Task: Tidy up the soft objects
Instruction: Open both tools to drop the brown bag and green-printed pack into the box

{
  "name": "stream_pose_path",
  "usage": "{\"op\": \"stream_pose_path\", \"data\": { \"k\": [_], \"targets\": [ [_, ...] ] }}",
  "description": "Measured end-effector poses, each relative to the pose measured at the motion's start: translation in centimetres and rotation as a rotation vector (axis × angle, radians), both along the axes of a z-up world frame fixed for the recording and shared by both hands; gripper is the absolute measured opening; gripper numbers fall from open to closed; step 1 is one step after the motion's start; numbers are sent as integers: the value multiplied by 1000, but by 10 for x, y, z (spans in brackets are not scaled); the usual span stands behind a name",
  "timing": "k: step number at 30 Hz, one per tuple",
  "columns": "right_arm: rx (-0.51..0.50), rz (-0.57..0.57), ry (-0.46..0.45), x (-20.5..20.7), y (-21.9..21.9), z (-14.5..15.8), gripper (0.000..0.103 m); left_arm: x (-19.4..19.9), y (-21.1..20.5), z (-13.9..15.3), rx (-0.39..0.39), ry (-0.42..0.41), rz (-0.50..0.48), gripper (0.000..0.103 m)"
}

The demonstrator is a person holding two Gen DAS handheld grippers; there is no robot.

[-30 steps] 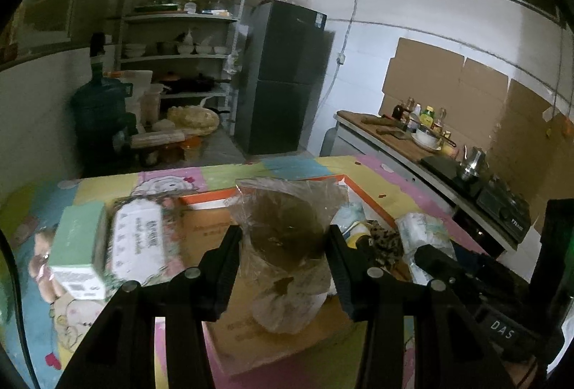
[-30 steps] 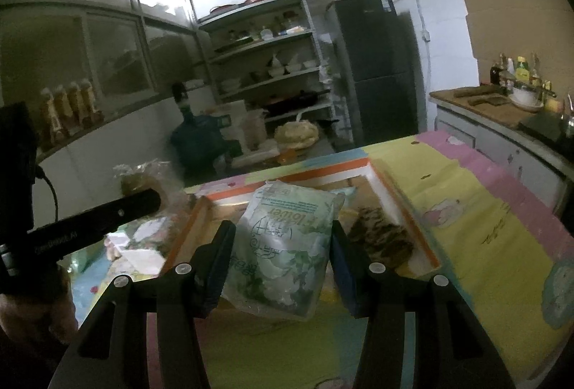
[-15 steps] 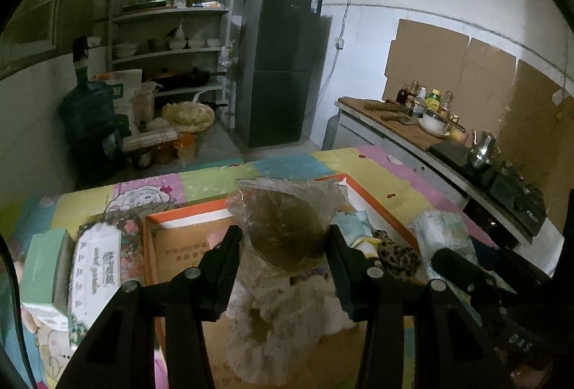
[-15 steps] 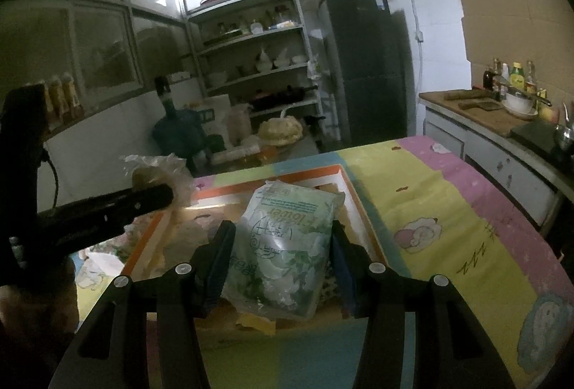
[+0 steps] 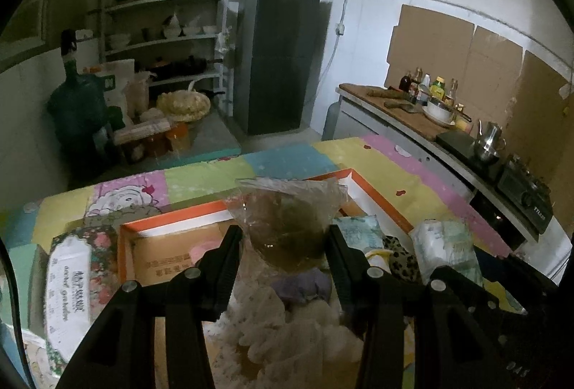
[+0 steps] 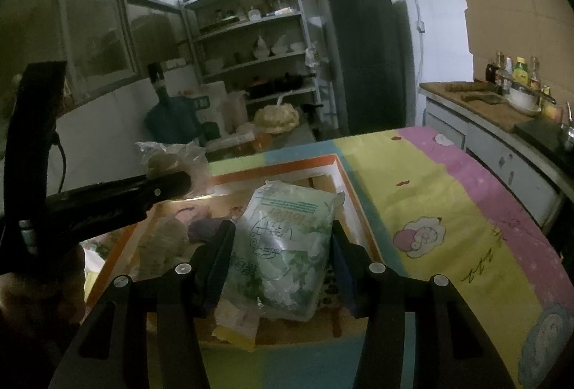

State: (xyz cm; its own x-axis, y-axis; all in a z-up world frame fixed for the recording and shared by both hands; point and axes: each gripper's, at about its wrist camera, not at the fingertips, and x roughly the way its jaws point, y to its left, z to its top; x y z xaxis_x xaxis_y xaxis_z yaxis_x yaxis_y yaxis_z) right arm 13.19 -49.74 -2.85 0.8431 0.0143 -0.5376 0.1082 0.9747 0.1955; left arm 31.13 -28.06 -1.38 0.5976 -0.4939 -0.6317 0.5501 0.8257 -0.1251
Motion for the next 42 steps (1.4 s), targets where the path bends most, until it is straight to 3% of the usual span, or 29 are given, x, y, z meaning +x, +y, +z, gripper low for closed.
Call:
{"op": "stream_pose_path", "data": {
  "k": [15,24,26,28,31,42],
  "targets": [
    [-1,9,116,28,-10,-24,53,28,-27,-39,43,162,-42,47],
    [20,16,135,35,-11,-33,59,32,-21,-44,-2,224,-44,53],
    [27,16,129,35,-12,-35,65,28,-17,-41,-26,215,-53,57],
    [27,15,119,34,-10,-34,70,24,-13,-34,-54,192,-60,70],
    [17,5,103,30,-7,-29,73,15,-3,-20,-100,144,-63,80],
    [18,-68,14,3,2,0,75,-22,45,38,-188,-50,-19,87]
  ]
}}
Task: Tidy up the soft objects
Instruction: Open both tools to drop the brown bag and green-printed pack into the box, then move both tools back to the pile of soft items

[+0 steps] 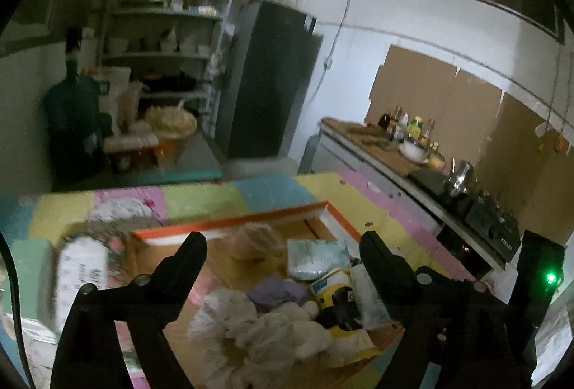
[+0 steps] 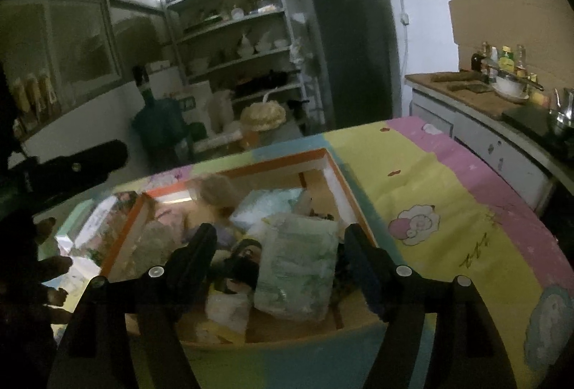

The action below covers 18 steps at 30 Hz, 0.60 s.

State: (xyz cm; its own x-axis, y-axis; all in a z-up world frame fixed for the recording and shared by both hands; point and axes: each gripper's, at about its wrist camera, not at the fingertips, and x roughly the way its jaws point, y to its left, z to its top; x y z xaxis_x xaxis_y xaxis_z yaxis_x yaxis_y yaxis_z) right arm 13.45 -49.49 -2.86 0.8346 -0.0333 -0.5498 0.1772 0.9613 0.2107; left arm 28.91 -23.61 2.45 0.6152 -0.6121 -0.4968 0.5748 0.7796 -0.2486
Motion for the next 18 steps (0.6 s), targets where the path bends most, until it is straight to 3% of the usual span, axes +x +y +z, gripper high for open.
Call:
{"op": "stream_pose_path", "data": {
  "k": [11,18],
  "targets": [
    [-7,31,-68,-19,49,27,75,-34,63,22,-33,-121,83,88],
    [-5,119,-95,-18,101,37,75,-46,114,22,24,-157,197,88]
  ]
}}
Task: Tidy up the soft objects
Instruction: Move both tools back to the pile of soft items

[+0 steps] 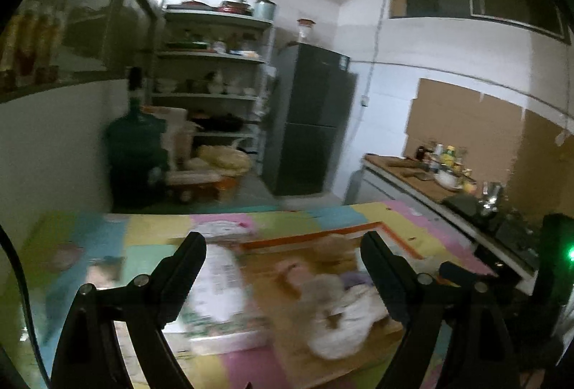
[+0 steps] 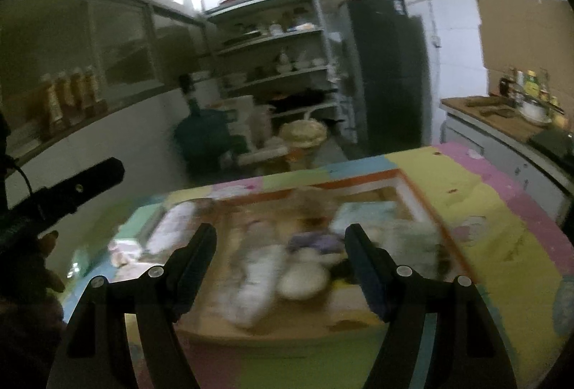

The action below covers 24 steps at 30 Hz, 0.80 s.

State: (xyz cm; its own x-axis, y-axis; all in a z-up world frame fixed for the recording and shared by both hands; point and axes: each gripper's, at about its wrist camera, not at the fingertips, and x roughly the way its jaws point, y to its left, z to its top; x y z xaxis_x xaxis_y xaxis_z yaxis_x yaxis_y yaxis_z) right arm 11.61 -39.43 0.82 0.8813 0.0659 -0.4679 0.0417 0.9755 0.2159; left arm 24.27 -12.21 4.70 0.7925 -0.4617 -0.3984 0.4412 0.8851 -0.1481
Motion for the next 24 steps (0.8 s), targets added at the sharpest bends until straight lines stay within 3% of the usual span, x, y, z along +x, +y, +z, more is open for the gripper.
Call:
{"op": "stream_pose_path", "data": {
  "k": [5,15,24],
  "targets": [
    [-9,85,-7,7,46,4,75,-6,42,-6,38,-13,99,88],
    [-41,255,-2,22,139,8,75,-8,137,-23,43,22,294,88],
    [-58,353,17,31,189,4,75,7,196,-48,69,91,394,88]
  ]
}}
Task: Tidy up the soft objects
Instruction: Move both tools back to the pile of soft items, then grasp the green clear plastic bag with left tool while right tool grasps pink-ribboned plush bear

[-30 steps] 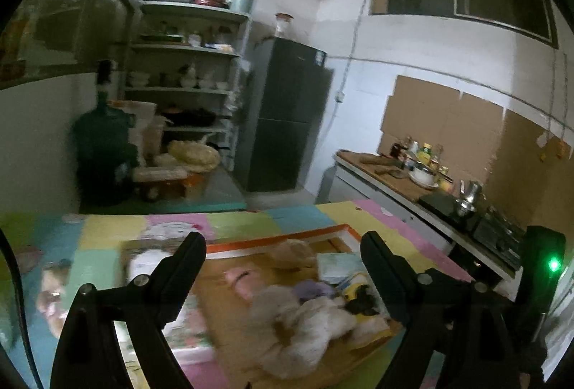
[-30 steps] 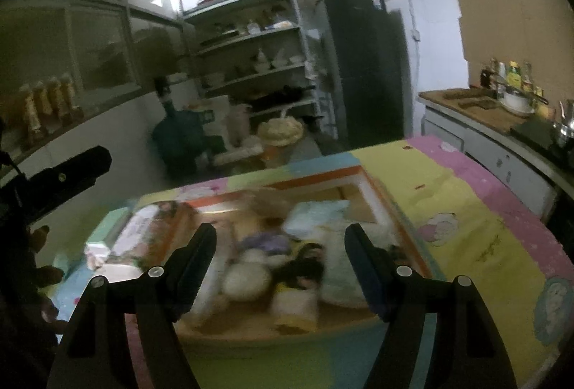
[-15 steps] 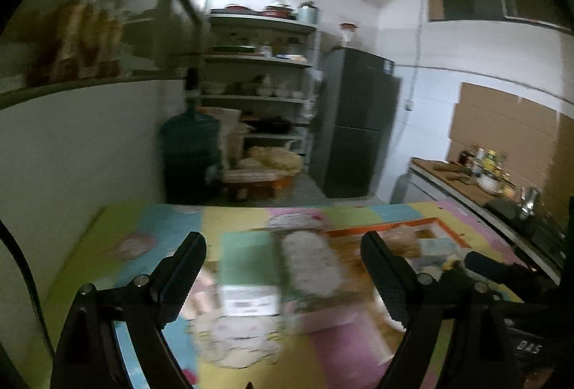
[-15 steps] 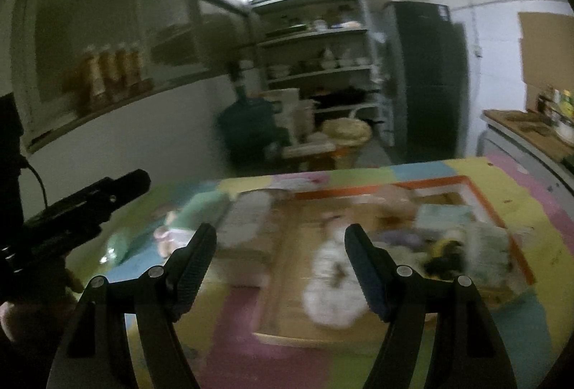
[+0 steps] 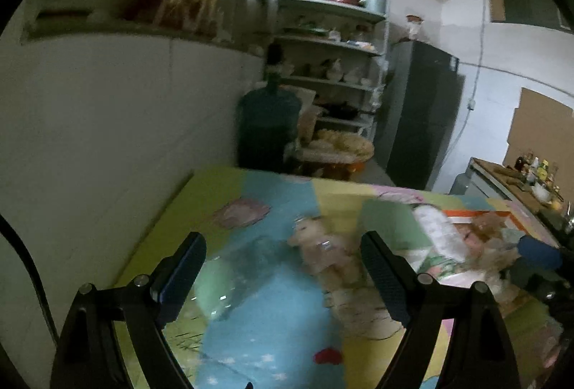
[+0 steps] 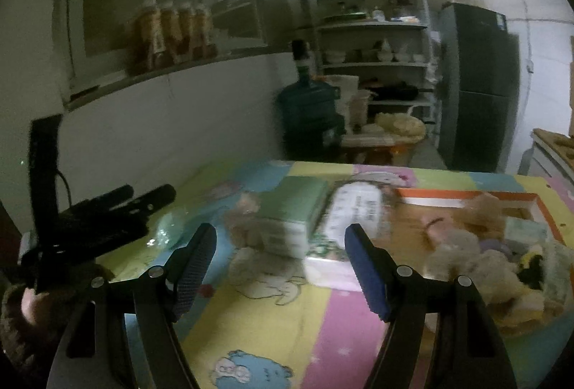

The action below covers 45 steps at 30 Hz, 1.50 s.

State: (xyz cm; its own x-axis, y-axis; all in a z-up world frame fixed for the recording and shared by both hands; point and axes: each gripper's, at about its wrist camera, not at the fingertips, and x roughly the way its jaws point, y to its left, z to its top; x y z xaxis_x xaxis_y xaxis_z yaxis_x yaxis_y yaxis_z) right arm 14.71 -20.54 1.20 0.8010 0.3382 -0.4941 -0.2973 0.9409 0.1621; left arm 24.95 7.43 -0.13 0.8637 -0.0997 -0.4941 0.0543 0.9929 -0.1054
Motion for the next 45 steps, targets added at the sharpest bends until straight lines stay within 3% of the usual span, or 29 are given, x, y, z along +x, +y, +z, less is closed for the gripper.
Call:
{"op": "stream_pose_path", "data": {
  "k": [13,29,37,45],
  "targets": [
    [-3,96,-3,15,46,1,75,-1,28,-10,0,4,21,88],
    [-23,100,6,16,51,0,75,-2,41,-17,-19,1,10,88],
    [-26,96,21,20,53,-5,75,4,54,-29,-88,49,-25,88],
    [-37,109,29,22,57,-8,75,26,51,-47,-34,121,20,88]
  ]
}}
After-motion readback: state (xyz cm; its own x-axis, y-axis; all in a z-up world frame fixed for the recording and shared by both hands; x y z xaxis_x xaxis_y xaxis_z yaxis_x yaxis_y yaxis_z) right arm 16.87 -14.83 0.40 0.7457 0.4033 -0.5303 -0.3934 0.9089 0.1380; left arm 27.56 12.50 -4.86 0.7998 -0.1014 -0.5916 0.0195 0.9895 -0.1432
